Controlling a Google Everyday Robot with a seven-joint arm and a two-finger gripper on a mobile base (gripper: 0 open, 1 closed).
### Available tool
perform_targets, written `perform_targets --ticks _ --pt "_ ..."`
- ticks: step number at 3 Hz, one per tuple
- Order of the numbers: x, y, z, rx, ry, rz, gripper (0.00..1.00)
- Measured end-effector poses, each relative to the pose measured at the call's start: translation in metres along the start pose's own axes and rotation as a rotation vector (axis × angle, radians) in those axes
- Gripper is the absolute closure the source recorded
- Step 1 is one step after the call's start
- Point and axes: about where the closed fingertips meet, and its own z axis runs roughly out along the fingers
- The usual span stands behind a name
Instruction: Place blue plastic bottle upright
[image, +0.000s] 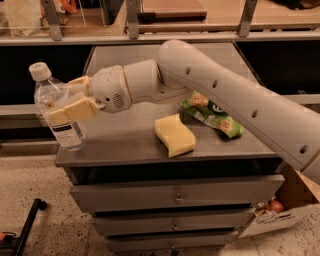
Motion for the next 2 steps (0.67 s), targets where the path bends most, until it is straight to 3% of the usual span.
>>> perform_targets --ticks 2 --pt "0.014 -0.0005 -0.0011 0.033 -0.011 -0.001 1.0"
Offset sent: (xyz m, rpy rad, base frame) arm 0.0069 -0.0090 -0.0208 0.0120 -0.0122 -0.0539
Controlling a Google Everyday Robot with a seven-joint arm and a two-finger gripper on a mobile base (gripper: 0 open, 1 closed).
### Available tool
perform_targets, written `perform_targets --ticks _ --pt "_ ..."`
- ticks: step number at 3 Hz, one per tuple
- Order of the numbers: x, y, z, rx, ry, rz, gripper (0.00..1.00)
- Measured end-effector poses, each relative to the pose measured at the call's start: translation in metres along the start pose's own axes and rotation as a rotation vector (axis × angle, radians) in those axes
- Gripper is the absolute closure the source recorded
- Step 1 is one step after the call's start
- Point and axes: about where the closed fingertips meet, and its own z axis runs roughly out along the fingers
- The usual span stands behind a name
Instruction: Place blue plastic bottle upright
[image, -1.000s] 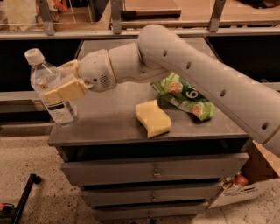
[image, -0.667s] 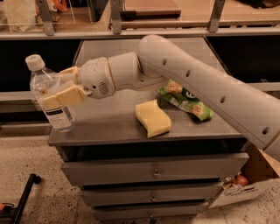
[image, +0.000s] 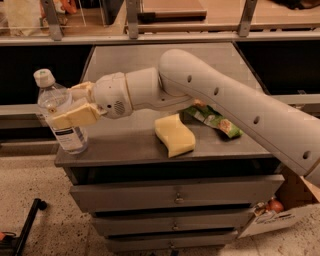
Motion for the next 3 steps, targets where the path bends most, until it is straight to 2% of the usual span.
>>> perform_targets --ticks 2,3 --pt "0.0069 -0.0011 -0.0037 0.013 0.01 -0.011 1.0" --pt "0.0114 -0.0014 -0.0065 0.023 0.015 -0.017 0.83"
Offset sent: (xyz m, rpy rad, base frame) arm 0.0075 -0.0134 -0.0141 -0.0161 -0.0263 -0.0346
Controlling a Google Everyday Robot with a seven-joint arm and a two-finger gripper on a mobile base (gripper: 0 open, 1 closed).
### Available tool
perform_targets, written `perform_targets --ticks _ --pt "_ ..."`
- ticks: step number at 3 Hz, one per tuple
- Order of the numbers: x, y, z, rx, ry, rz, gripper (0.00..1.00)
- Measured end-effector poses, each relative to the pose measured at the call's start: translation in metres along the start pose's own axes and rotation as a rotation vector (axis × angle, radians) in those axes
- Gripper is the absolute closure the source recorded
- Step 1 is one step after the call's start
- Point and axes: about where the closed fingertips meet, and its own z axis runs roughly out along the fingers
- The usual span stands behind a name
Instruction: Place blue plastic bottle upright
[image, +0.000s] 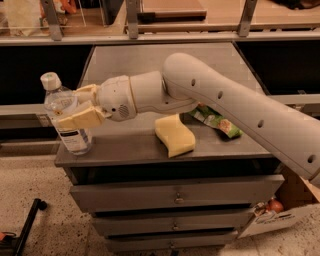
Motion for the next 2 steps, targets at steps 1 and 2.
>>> perform_targets --ticks 1,2 --pt "0.0033 -0.0004 -0.0015 0.002 0.002 -0.001 0.6" --pt "0.0054 -0.0007 -0.0012 0.0 0.004 -0.001 0.36"
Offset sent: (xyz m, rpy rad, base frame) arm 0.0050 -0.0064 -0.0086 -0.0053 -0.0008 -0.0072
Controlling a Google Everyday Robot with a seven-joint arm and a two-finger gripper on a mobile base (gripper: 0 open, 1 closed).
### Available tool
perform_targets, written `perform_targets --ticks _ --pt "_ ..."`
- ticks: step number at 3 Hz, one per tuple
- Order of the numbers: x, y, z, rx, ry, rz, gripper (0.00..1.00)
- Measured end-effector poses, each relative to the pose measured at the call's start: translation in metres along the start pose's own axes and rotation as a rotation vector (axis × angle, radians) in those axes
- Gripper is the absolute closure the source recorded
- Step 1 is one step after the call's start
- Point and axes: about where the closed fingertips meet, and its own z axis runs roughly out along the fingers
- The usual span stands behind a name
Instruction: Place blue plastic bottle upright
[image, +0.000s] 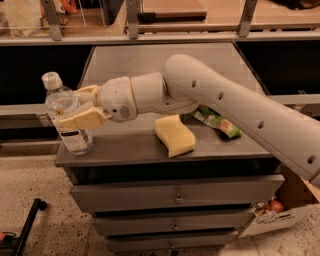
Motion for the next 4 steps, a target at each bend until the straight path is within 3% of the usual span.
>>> perform_targets --ticks 1,2,4 --pt "-0.0005 -0.0005 0.0002 0.0 0.012 -0.01 0.13" --pt "-0.0013 -0.0011 0.0018 -0.002 0.02 -0.022 0.0" --pt "-0.0002 0.0011 -0.0021 -0.012 0.023 -0.046 0.0"
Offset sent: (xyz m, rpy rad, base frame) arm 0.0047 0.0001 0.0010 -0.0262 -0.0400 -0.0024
